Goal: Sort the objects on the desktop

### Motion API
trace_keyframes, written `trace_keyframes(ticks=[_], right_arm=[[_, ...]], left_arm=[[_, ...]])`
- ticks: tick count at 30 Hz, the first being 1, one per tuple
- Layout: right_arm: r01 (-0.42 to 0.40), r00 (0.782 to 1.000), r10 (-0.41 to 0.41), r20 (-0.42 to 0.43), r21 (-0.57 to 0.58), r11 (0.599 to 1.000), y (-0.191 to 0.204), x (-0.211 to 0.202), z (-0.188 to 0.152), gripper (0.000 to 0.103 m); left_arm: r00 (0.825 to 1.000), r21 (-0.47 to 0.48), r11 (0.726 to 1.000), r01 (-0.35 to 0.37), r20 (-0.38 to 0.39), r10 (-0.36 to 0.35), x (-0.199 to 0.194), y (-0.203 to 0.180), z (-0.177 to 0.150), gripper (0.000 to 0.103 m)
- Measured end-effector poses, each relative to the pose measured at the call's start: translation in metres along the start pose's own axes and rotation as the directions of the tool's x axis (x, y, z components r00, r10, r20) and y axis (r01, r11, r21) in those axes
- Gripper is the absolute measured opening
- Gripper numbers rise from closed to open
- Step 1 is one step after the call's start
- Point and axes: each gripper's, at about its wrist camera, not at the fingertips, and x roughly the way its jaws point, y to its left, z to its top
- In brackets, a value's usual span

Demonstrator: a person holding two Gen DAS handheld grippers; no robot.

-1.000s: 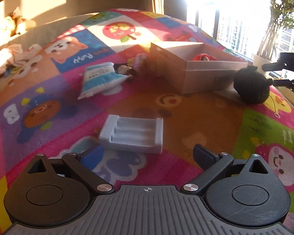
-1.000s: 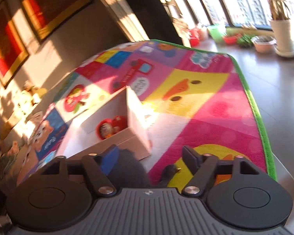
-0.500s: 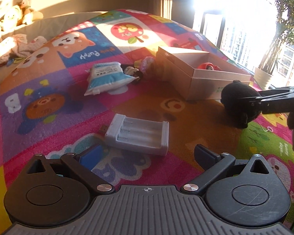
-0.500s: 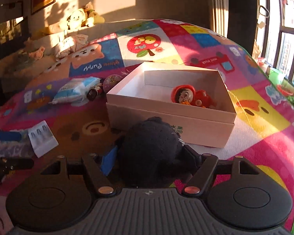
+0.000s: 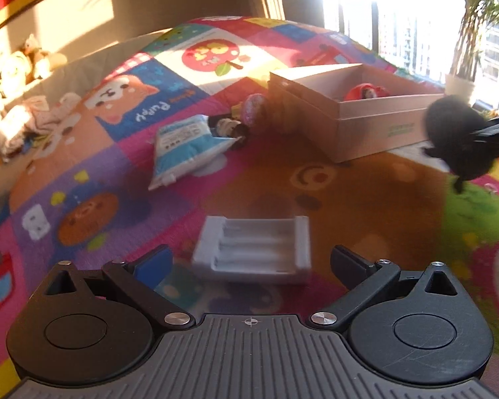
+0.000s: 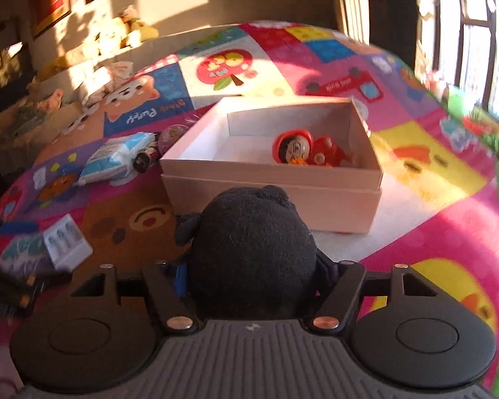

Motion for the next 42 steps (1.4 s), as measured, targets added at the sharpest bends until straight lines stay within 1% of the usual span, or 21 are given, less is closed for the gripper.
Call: trace_keyframes(ticks=[3, 5, 7, 8, 9, 10, 13, 15, 17, 19, 22, 24, 25, 29, 30, 31, 34, 36, 39, 41, 42], right_arm=[[0.056, 0.998, -0.055, 0.008, -0.184, 0.981, 0.016, -0.024, -0.008, 0.068], [0.110, 0.994, -0.113, 0.009, -0.312, 0.944, 0.027, -0.032, -0.020, 0.069], [0.164, 0.983, -0.181, 0.000, -0.424, 0.891, 0.039, -0.031, -0.033, 0.071], [0.174, 0.981, -0.196, 0.002, -0.463, 0.869, 0.045, -0.031, -0.039, 0.073], [0.166, 0.983, -0.185, 0.010, -0.488, 0.857, 0.052, -0.033, -0.045, 0.078], [0.148, 0.987, -0.158, 0.022, -0.493, 0.857, 0.058, -0.036, -0.046, 0.088], [-0.001, 1.000, 0.010, 0.021, -0.415, 0.910, 0.060, -0.051, -0.039, 0.090], [-0.115, 0.992, 0.126, 0.012, -0.328, 0.938, 0.059, -0.057, -0.032, 0.093], [-0.207, 0.977, 0.215, 0.005, -0.253, 0.945, 0.056, -0.059, -0.027, 0.095], [-0.299, 0.953, 0.302, -0.013, -0.193, 0.935, 0.055, -0.061, -0.022, 0.095], [-0.455, 0.890, 0.450, -0.066, -0.085, 0.887, 0.050, -0.064, -0.017, 0.095], [-0.488, 0.872, 0.484, -0.071, -0.042, 0.872, 0.046, -0.069, -0.014, 0.095], [-0.491, 0.871, 0.489, -0.057, -0.034, 0.871, 0.042, -0.074, -0.012, 0.095], [-0.416, 0.907, 0.420, 0.035, -0.087, 0.905, 0.029, -0.100, -0.006, 0.095], [-0.391, 0.917, 0.396, 0.052, -0.091, 0.916, 0.025, -0.104, -0.007, 0.098], [-0.357, 0.929, 0.364, 0.063, -0.095, 0.929, 0.021, -0.105, -0.006, 0.102], [-0.237, 0.967, 0.248, 0.064, -0.148, 0.960, 0.019, -0.102, -0.011, 0.103], [-0.212, 0.975, 0.221, 0.033, -0.179, 0.961, 0.018, -0.091, -0.017, 0.103], [-0.223, 0.975, 0.218, -0.052, -0.150, 0.963, 0.017, -0.067, -0.032, 0.103], [-0.210, 0.977, 0.200, -0.079, -0.144, 0.967, 0.019, -0.056, -0.039, 0.102], [-0.208, 0.977, 0.198, -0.086, -0.141, 0.968, 0.019, -0.053, -0.042, 0.096]], left_arm=[[1.000, -0.019, 1.000, 0.005, -0.029, -0.006, 0.011, 0.007, 0.004, 0.103], [0.999, -0.034, 0.999, 0.019, -0.033, -0.020, 0.013, 0.008, 0.005, 0.103], [0.999, -0.030, 0.999, 0.022, -0.027, -0.023, 0.013, 0.007, 0.004, 0.103], [0.999, -0.026, 0.999, 0.020, -0.025, -0.021, 0.012, 0.006, 0.004, 0.103], [1.000, -0.023, 1.000, 0.019, -0.021, -0.019, 0.011, 0.005, 0.003, 0.103], [1.000, -0.022, 1.000, 0.018, -0.019, -0.019, 0.011, 0.005, 0.002, 0.103], [1.000, -0.029, 0.999, 0.021, -0.020, -0.022, 0.010, 0.007, 0.001, 0.103], [1.000, -0.038, 0.999, 0.020, -0.018, -0.021, 0.010, 0.007, 0.001, 0.103], [1.000, -0.046, 0.999, 0.022, -0.017, -0.022, 0.010, 0.009, 0.001, 0.103], [1.000, -0.055, 0.998, 0.021, -0.015, -0.022, 0.010, 0.010, 0.001, 0.103], [1.000, -0.068, 0.997, 0.022, -0.016, -0.023, 0.010, 0.013, 0.000, 0.103], [0.999, -0.074, 0.997, 0.024, -0.020, -0.025, 0.011, 0.014, 0.000, 0.103], [0.999, -0.076, 0.997, 0.024, -0.022, -0.026, 0.011, 0.014, 0.000, 0.103], [0.999, -0.075, 0.997, 0.026, -0.025, -0.028, 0.011, 0.014, 0.000, 0.103], [0.999, -0.074, 0.997, 0.027, -0.025, -0.029, 0.011, 0.013, 0.000, 0.103], [0.999, -0.075, 0.997, 0.027, -0.026, -0.029, 0.011, 0.013, 0.000, 0.103], [0.999, -0.076, 0.997, 0.030, -0.027, -0.032, 0.012, 0.014, 0.000, 0.103], [0.999, -0.078, 0.996, 0.037, -0.026, -0.039, 0.012, 0.014, 0.000, 0.103], [0.998, -0.076, 0.996, 0.054, -0.015, -0.056, 0.010, 0.014, -0.001, 0.103], [0.998, -0.071, 0.995, 0.064, -0.005, -0.064, 0.008, 0.014, -0.001, 0.103], [0.998, -0.066, 0.996, 0.066, -0.004, -0.067, 0.008, 0.014, -0.001, 0.103]])
